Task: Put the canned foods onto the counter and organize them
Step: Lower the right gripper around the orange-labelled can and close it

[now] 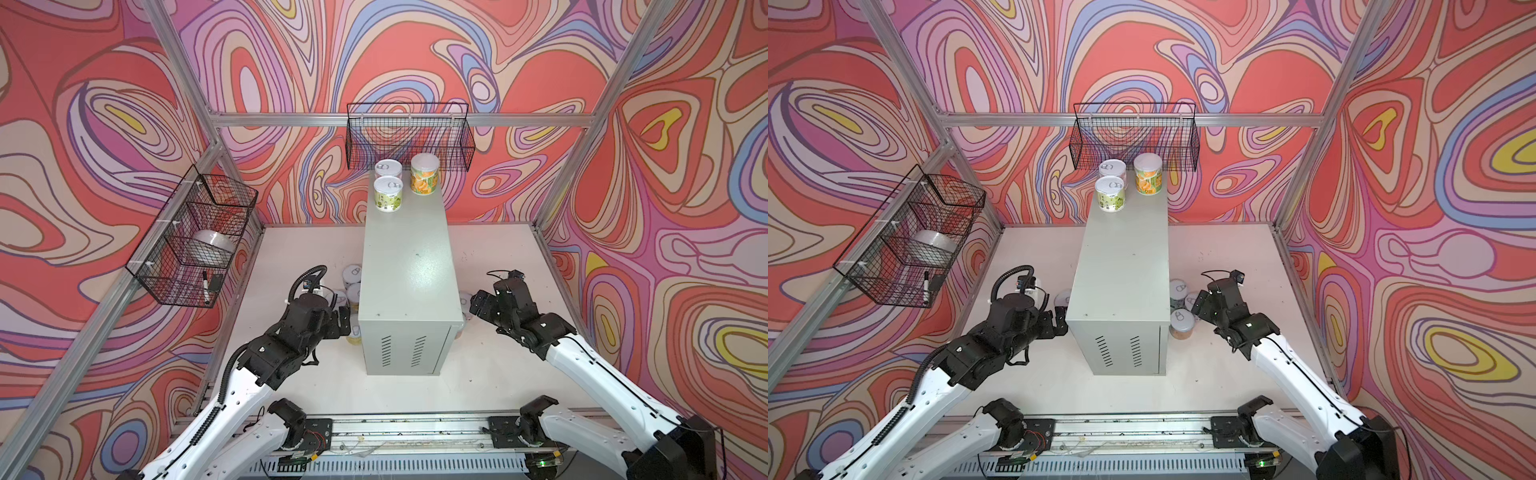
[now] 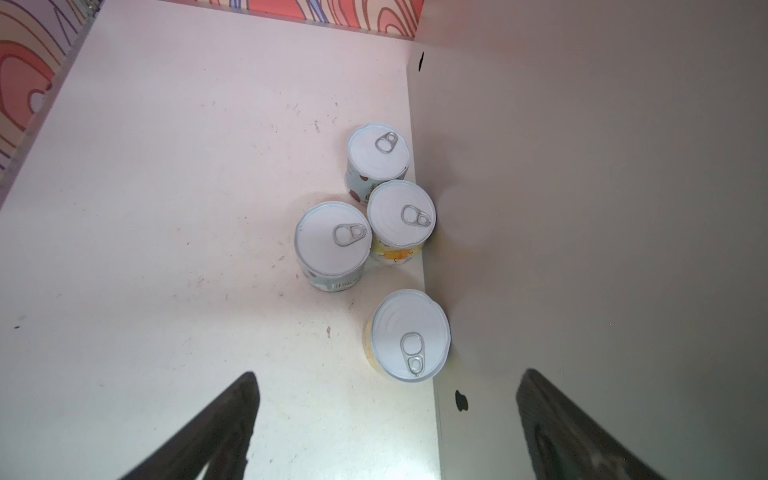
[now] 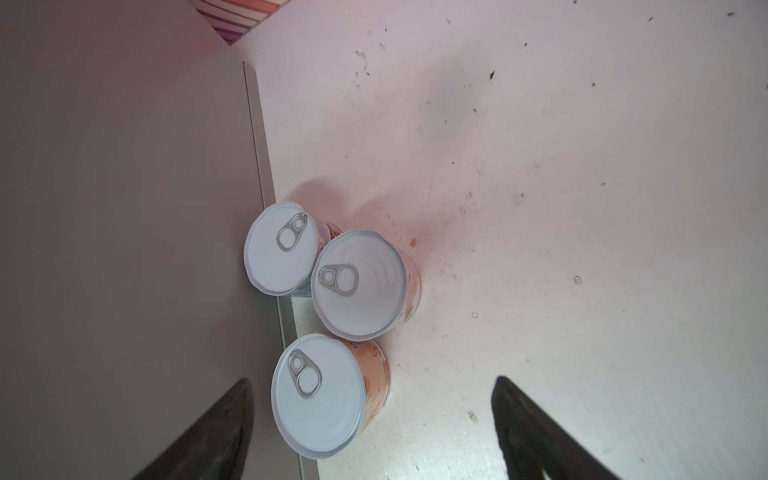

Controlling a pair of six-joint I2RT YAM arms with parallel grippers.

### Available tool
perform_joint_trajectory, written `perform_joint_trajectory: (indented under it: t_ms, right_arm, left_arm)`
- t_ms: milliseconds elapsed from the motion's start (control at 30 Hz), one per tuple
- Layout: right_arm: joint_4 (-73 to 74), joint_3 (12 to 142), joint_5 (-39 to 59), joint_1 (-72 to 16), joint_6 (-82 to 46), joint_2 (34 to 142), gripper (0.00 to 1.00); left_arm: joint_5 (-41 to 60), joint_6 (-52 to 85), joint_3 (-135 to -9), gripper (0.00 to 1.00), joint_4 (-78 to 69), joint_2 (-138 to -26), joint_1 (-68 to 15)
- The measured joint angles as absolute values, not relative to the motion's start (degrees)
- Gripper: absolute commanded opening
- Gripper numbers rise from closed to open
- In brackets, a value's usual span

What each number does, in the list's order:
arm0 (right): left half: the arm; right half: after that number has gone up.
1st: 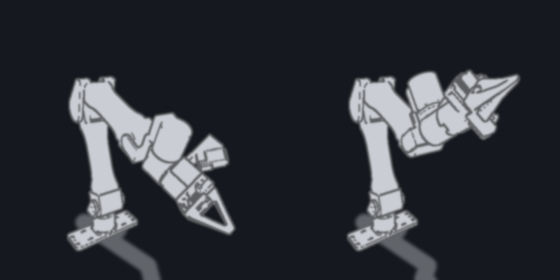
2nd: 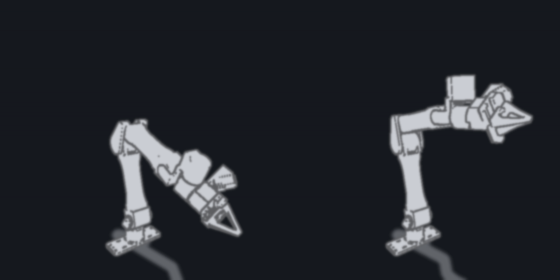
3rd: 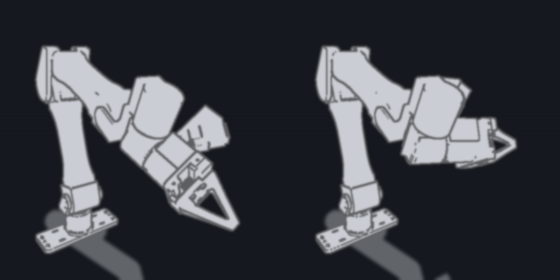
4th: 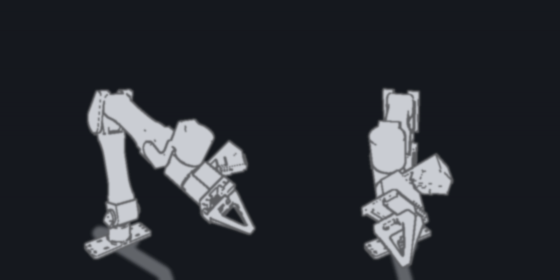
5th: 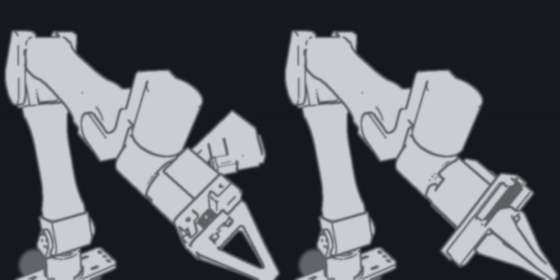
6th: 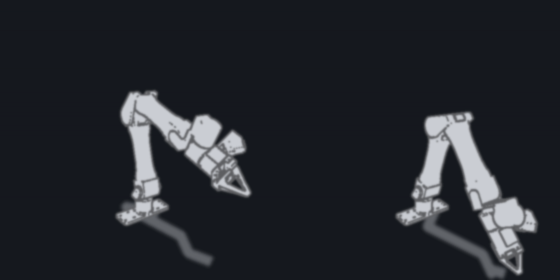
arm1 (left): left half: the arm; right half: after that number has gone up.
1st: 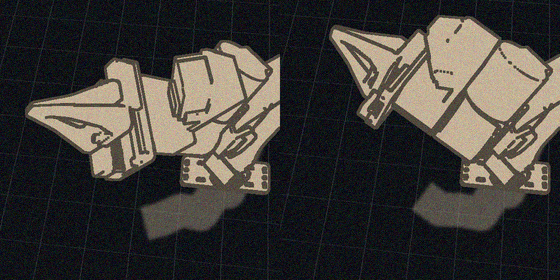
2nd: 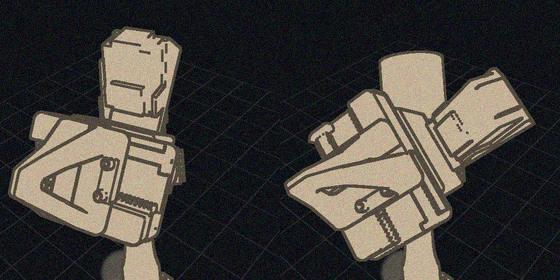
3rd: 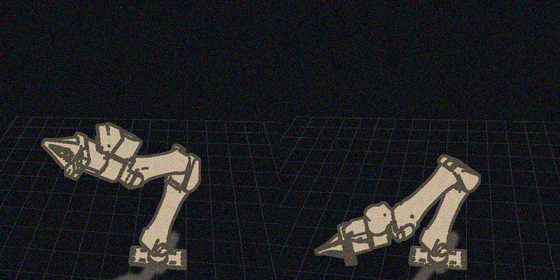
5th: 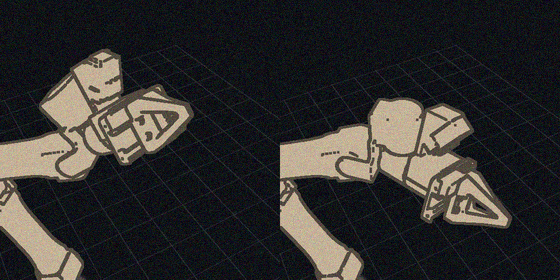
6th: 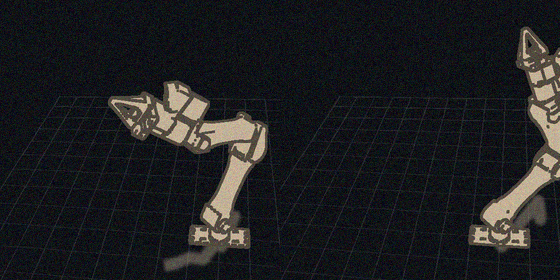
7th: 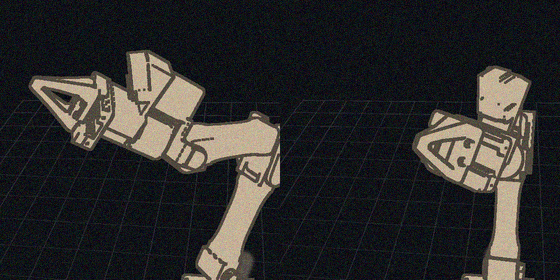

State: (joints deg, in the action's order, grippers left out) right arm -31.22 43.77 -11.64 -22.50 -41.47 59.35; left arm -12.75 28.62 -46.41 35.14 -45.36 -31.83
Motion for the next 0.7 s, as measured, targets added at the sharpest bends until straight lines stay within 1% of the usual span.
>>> perform_joint_trajectory:
  t_ms: [167,400,700]
  right_arm:
    - [-27.6,43.6,-10.2,-24.1,-42.5,64.5,0.93]
    - [-23.2,43.6,-9.4,-29.4,-44.9,72.3,0.93]
    - [-19.7,43.5,-8.9,-30.5,-46.8,76.4,0.93]
  left_arm:
    - [-11.7,28.7,-46.1,0.97,32.8,-46.7,-31.8]
    - [-9.9,28.7,-45.6,0.97,31.0,-47.0,-31.5]
    - [-6.5,28.7,-44.9,0.96,29.2,-47.7,-30.2]
